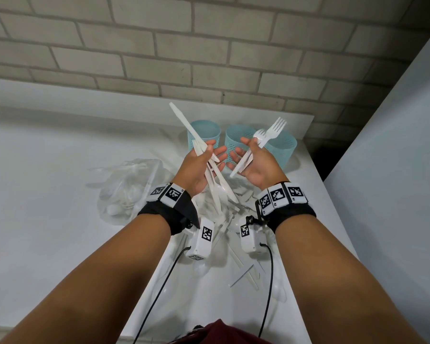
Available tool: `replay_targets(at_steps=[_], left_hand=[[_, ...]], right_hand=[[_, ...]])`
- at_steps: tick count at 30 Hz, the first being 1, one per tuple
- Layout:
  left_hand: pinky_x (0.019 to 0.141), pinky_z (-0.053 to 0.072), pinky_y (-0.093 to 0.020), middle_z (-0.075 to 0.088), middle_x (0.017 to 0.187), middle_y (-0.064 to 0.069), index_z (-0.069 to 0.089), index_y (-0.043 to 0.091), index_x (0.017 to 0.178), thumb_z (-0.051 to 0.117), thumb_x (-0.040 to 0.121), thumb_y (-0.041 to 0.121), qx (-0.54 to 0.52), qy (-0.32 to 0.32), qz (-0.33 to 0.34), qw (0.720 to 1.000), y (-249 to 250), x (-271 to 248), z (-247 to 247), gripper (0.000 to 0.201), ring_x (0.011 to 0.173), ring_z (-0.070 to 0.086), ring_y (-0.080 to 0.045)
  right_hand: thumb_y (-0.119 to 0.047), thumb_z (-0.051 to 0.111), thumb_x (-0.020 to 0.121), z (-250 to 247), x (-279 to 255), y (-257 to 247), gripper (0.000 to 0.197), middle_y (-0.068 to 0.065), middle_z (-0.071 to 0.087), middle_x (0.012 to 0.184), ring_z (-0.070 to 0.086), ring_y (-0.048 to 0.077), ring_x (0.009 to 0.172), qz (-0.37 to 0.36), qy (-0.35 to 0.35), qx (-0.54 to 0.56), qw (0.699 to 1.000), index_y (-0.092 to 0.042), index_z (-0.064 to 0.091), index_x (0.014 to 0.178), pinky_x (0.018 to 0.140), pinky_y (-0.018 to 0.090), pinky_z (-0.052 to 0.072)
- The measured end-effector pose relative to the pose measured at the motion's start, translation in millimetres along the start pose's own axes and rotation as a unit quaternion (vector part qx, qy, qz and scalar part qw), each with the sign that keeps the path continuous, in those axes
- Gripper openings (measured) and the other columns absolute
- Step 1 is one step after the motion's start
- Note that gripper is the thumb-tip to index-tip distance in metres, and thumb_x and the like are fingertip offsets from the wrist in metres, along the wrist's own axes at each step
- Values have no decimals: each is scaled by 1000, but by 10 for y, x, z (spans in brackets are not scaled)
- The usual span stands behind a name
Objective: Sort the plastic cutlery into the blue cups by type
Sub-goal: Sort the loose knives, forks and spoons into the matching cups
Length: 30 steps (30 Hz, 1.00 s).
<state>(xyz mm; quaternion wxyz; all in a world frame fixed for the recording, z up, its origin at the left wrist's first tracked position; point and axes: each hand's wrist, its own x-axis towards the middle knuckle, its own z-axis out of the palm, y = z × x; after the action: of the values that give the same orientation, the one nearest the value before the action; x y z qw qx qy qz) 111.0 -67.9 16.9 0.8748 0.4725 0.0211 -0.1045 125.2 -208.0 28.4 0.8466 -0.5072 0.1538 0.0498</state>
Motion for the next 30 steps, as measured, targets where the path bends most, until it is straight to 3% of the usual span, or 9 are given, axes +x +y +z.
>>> replay_targets(at_steps=[2,5,10,13,18,21,25,27,30], left_hand=[[83,51,-29,64,102,-6,48,13,124,39,101,16,12,7,7,1000,19,16,36,25,90,64,-14],[82,50,-28,64,95,-5,49,14,124,39,101,17,19,24,8,1000,31,46,61,26,88,63,-13],[75,51,-25,64,91,-5,50,10,125,41,100,15,22,43,2,999,21,116,31,28,84,63,-13],[75,52,-23,64,92,-6,50,7,127,41,100,14,11,36,0,999,16,156,7,29,83,63,-13],[81,51,-23,64,95,-6,49,5,128,40,100,13,6,15,-1,1000,3,211,-9,30,87,64,-13],[78,53,-21,65,98,-6,48,5,128,40,100,12,1,5,-7,1000,-2,243,-24,30,88,65,-13],[80,55,-23,63,111,-10,47,4,128,41,98,7,-17,-17,-18,1000,7,286,-70,31,92,65,-14],[85,54,-26,60,118,-13,45,3,130,42,97,2,-28,-27,-26,999,7,299,-89,33,97,65,-16],[87,52,-29,61,116,-11,44,2,131,43,95,-4,-39,-30,-35,998,-10,300,-101,37,102,62,-21]], right_hand=[[-35,30,102,30,-13,14,33,4,54,77,56,15,68,-1,-19,-52,998,-18,57,110,65,32,52],[-30,33,102,59,59,46,30,1,41,66,36,9,54,-8,-9,-62,998,-17,49,124,47,19,35],[-23,32,103,22,181,11,29,1,39,65,37,10,55,12,1,-71,997,-8,53,90,52,21,35],[-12,33,102,75,319,-174,25,0,46,68,46,10,59,-87,31,-60,994,-13,52,86,57,22,38],[2,30,99,250,613,-580,28,1,48,73,50,9,63,-246,81,-11,966,-17,45,84,54,14,34],[8,31,95,296,776,-580,32,0,49,81,53,8,67,-249,93,-49,963,-17,47,83,65,14,42],[13,37,91,235,962,-410,31,0,55,89,58,13,82,-182,103,-85,974,-14,51,85,95,29,44],[12,43,89,196,1002,-345,24,8,58,100,56,18,92,-155,104,-101,977,-8,54,97,98,32,44],[14,47,86,157,971,-321,37,13,58,108,55,23,98,-145,113,-116,976,2,50,121,93,33,44]])
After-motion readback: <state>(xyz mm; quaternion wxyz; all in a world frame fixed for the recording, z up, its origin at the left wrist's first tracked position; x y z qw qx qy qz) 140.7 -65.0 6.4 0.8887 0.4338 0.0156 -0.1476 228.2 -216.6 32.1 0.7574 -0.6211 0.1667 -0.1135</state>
